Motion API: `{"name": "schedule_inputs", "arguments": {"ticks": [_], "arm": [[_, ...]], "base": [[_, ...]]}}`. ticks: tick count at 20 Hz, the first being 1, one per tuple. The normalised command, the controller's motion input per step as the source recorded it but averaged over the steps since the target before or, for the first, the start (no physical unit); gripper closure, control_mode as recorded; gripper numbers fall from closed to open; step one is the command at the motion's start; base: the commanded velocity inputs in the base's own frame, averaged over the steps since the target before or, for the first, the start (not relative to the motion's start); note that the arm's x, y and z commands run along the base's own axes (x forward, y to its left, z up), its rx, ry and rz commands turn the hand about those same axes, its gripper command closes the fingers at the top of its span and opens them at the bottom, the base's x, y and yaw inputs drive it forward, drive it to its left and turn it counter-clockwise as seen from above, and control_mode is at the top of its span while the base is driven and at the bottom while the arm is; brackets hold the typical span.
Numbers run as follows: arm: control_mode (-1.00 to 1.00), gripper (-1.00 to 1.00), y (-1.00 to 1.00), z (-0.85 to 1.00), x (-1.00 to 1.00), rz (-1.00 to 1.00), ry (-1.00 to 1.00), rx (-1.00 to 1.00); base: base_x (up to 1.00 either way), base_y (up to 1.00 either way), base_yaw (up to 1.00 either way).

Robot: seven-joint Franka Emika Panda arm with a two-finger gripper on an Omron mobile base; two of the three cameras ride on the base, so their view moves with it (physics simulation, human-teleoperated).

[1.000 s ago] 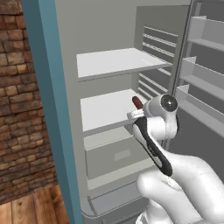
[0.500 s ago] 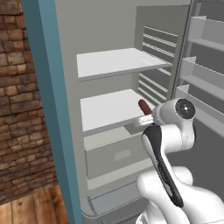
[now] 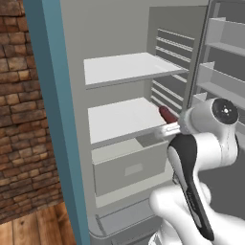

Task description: Move the hot dog bun to the plate on the dining table and place the condiment next to that plate. Then navigate to the fridge and take the sausage and place it on the plate as well.

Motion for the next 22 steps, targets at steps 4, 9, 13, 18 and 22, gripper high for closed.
{"name": "schedule_inputs", "arguments": {"ticks": [4,9,13,18,22], "arm": [[1.0,1.0,0.0,0.0,0.0,0.0,0.0,0.0],[1.0,1.0,0.0,0.0,0.0,0.0,0.0,0.0],[1.0,1.0,0.0,0.0,0.0,0.0,0.0,0.0],[1.0,1.0,0.0,0.0,0.0,0.0,0.0,0.0],[1.0,1.0,0.0,0.0,0.0,0.0,0.0,0.0]], "base": [[-0.83,0.12,-0.03],[-0.89,0.38,-0.11],[-0.91,0.69,-0.25],[-0.88,0.44,-0.44],[-0.81,0.03,-0.72]]}}
